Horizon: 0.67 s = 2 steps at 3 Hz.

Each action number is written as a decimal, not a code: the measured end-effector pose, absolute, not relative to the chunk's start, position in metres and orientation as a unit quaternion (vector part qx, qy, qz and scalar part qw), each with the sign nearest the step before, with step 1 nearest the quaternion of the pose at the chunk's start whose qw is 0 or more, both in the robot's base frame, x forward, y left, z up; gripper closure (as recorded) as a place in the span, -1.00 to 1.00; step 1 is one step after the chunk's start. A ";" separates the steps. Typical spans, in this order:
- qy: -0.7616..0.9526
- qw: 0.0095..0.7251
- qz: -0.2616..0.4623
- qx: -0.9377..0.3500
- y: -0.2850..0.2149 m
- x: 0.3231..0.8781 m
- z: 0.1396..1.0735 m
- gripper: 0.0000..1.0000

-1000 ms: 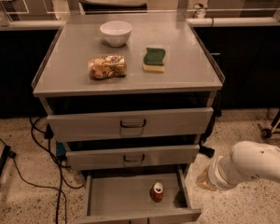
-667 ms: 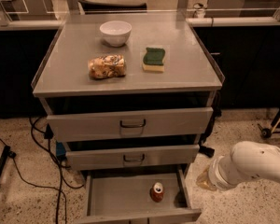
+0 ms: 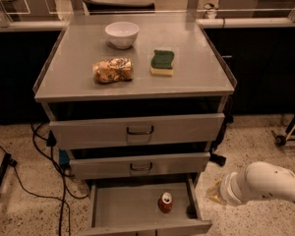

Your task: Pick coke can from bottom drawer and place on counter

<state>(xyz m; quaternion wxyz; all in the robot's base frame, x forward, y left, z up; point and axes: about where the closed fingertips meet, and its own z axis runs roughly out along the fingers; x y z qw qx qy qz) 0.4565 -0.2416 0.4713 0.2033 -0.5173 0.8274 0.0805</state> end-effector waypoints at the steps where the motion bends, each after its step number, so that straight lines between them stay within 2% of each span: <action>1: 0.815 0.233 0.100 -0.521 -0.242 0.471 0.434 1.00; 2: 0.805 0.244 0.142 -0.521 -0.238 0.485 0.364 1.00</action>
Offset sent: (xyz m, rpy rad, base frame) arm 0.0463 0.0005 -0.1630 0.2249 0.0032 0.0846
